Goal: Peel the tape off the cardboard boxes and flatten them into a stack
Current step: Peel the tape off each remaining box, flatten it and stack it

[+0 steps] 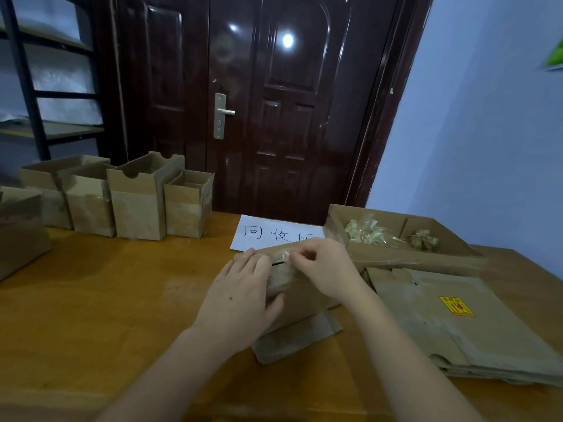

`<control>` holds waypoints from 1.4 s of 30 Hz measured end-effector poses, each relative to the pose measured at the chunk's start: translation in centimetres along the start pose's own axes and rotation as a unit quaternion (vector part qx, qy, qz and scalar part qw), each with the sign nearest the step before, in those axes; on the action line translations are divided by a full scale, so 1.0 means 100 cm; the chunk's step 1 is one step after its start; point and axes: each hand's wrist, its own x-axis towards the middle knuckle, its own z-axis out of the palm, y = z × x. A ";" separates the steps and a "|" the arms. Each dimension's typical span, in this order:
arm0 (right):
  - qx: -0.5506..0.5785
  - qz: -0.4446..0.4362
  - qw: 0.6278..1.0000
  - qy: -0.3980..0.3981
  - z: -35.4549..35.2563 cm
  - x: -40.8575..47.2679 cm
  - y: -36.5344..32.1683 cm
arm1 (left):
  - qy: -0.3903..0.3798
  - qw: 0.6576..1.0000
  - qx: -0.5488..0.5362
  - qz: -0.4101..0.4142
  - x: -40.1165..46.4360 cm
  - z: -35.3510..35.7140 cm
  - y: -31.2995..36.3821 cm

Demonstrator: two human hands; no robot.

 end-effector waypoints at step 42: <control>-0.012 -0.041 0.999 0.023 0.013 0.008 0.021 | -0.045 0.997 0.060 -0.005 0.015 0.002 0.014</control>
